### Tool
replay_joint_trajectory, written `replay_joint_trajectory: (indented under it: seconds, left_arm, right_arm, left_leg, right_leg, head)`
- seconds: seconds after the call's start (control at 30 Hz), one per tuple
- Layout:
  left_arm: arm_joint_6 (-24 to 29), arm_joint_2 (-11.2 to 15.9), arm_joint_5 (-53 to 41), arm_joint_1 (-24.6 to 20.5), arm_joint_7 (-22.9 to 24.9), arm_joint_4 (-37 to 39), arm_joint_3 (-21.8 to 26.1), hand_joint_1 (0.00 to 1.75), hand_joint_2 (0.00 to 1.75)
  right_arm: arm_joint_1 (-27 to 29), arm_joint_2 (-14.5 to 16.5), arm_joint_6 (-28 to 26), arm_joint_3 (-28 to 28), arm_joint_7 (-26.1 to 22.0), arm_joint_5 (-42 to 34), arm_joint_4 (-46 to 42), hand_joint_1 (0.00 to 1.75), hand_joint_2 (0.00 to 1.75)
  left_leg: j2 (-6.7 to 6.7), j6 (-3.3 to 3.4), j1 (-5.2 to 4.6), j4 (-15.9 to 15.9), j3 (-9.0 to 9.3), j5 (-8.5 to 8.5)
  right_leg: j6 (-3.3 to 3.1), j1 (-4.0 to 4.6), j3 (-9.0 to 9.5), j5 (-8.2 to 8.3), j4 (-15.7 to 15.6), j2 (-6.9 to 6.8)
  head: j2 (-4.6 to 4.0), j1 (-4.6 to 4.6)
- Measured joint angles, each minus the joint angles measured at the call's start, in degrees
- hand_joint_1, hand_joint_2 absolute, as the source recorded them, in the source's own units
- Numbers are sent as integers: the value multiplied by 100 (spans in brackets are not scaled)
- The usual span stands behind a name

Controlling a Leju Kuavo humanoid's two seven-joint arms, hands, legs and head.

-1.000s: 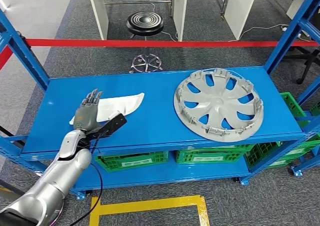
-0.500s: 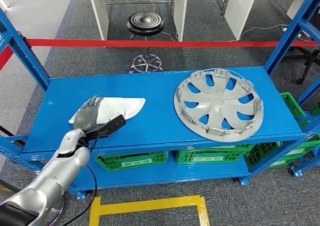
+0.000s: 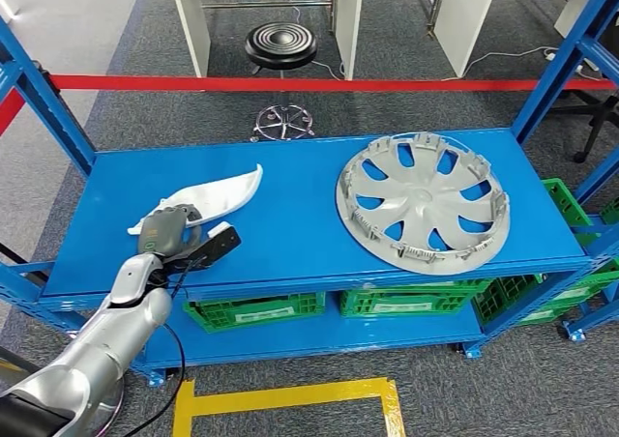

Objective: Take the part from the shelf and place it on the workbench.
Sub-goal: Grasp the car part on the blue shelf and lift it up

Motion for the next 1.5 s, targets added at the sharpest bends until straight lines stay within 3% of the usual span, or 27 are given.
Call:
replay_joint_trajectory:
  seconds: [0.1,0.23,0.47,0.73,0.97,1.07,1.17,1.27,1.33,1.4,1.43,1.47,1.5]
  left_arm:
    - [317,0,59,49,-233,-15,35,175,175]
    - [815,-2,424,278,-928,-163,175,175,175]
    - [1442,-174,826,1188,-2171,-1246,717,175,175]
    - [1457,-338,1531,2017,-2272,-3286,804,175,175]
    - [1334,-397,2566,2562,-2715,-4824,495,175,175]
    - [647,-405,3640,2832,-2979,-5443,313,175,175]
    - [-933,-388,5015,3161,-3046,-6074,129,175,175]
    - [-2006,-401,5502,3450,-3075,-6578,45,175,175]
    - [-2603,-472,5642,3673,-3086,-6821,61,175,175]
    - [-3065,-555,5646,3921,-3092,-6978,85,175,175]
    - [-3192,-585,5623,4034,-3091,-7030,86,175,175]
    - [-3267,-611,5611,4138,-3090,-7072,87,175,175]
    - [-3315,-638,5620,4232,-3090,-7110,91,175,175]
  right_arm:
    - [0,0,-6,0,0,25,0,0,0]
    - [0,0,-7,0,0,75,0,0,0]
    - [0,0,-63,-1,-13,140,0,0,0]
    - [10,0,-117,-16,18,142,0,0,0]
    - [20,0,-170,-113,15,109,0,0,0]
    - [30,5,-184,-171,-4,73,0,0,0]
    - [40,18,-185,-270,-49,29,1,0,0]
    - [39,36,-187,-349,-80,8,0,0,0]
    - [43,40,-207,-401,-113,-6,0,0,0]
    - [57,42,-242,-447,-166,-17,0,0,0]
    - [69,42,-262,-472,-197,-22,1,0,0]
    - [82,42,-282,-497,-235,-26,1,0,0]
    - [91,42,-308,-517,-273,-28,1,0,0]
  left_leg:
    - [0,0,0,0,1,0]
    - [0,0,0,-1,1,0]
    - [2,0,0,0,-2,-1]
    - [2,0,0,0,-6,-1]
    - [3,0,0,-1,-5,-1]
    - [3,11,-13,16,-7,-12]
    - [0,42,-34,32,-11,-28]
    - [23,111,-19,-42,5,31]
    - [51,161,8,-113,11,77]
    - [65,175,4,-118,-14,87]
    - [68,175,4,-117,-21,88]
    - [70,173,5,-113,-25,89]
    - [70,166,12,-104,-25,88]
  right_leg:
    - [0,0,1,0,0,0]
    - [0,0,1,0,0,0]
    - [0,-1,-5,-1,-1,4]
    - [0,-1,-12,-1,-3,1]
    - [0,0,-10,-1,-2,4]
    - [8,-11,-15,2,-14,3]
    - [32,-30,-26,9,-27,-1]
    - [79,-43,-36,-25,10,7]
    - [90,-41,-236,-276,387,1]
    - [110,-40,-627,-620,1170,-3]
    - [122,-44,-801,-705,1507,-4]
    - [132,-49,-902,-681,1675,-5]
    - [144,-61,-892,-529,1600,-6]
  head:
    - [0,0]
    - [0,-1]
    - [0,1]
    - [0,1]
    - [0,-1]
    - [0,-1]
    - [0,-2]
    - [0,-1]
    - [0,15]
    - [0,30]
    - [0,32]
    - [0,32]
    - [0,32]
